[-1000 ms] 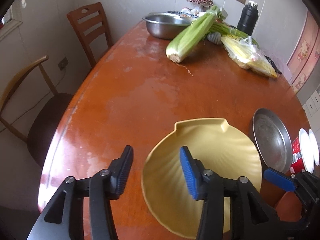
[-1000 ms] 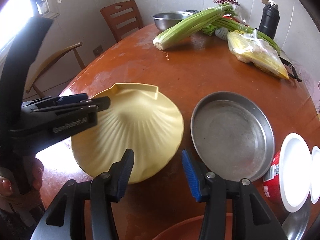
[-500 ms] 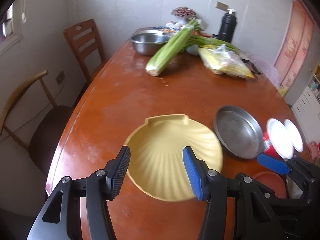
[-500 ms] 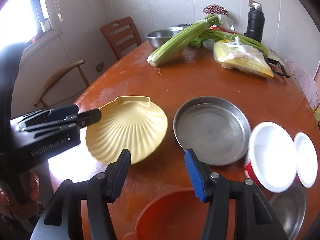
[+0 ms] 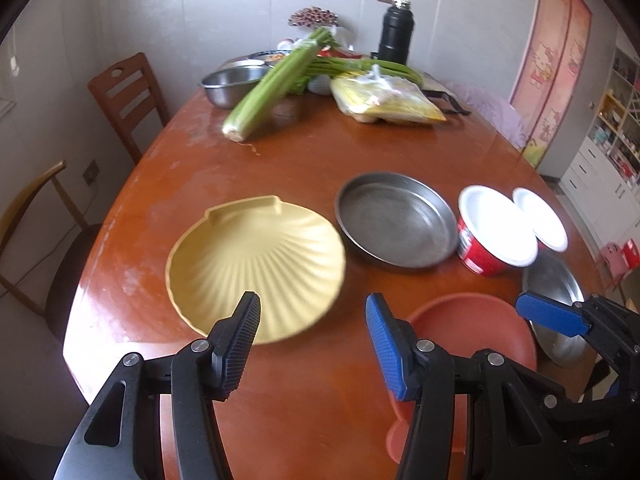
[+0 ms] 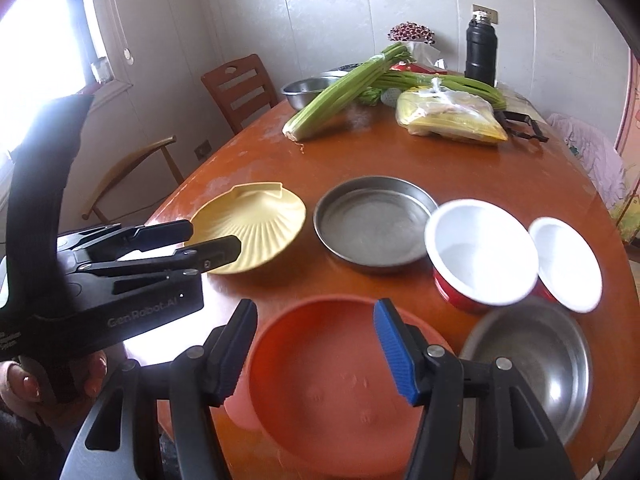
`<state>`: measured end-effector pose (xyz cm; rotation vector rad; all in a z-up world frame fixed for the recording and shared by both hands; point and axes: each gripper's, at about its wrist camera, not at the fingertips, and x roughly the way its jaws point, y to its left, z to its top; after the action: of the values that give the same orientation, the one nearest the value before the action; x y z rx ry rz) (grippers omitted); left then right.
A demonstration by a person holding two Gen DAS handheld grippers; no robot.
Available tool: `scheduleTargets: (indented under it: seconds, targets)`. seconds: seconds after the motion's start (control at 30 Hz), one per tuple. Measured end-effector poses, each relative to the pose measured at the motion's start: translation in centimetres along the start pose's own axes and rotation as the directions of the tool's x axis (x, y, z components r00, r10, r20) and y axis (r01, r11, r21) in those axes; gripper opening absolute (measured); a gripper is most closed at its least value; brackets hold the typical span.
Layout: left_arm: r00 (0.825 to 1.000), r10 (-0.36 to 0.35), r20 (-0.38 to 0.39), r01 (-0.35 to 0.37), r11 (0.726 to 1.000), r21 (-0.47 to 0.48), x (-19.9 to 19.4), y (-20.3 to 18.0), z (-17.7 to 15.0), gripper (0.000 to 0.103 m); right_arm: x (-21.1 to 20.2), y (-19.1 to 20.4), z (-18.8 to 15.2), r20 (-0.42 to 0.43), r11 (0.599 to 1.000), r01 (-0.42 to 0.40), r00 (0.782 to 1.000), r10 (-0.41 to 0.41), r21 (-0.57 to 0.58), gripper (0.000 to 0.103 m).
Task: Organize plates and bowls
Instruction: 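Lower the yellow shell plate onto the table and open the left tool, then grasp the orange pig-shaped plate rim with the left tool and lift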
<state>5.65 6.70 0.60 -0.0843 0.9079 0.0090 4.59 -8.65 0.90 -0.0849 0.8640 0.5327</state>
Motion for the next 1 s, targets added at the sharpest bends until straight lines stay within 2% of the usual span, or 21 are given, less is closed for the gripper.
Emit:
scheduleTargets:
  seconds: [0.33, 0.63, 1.0]
  targets:
    - [0.999, -0.031, -0.043, 0.033, 0.998, 0.047, 0.1, -3.0, -2.3, 0.057, -2.6, -2.0, -4.3, -0.015, 1.000, 0.014, 1.000, -0.014, 0.022, 0.060]
    - [0.996, -0.041, -0.082, 0.047, 0.997, 0.069, 0.8, -4.2, -4.0, 0.057, -3.7, -4.4, -7.9, -0.056, 0.994, 0.023, 0.998, -0.017, 0.110, 0.060]
    - [0.994, -0.047, -0.102, 0.054, 0.996, 0.074, 1.2, -4.4, -5.1, 0.057, -3.1, -5.1, -9.0, -0.087, 0.986, 0.045, 0.996, -0.032, 0.158, 0.060]
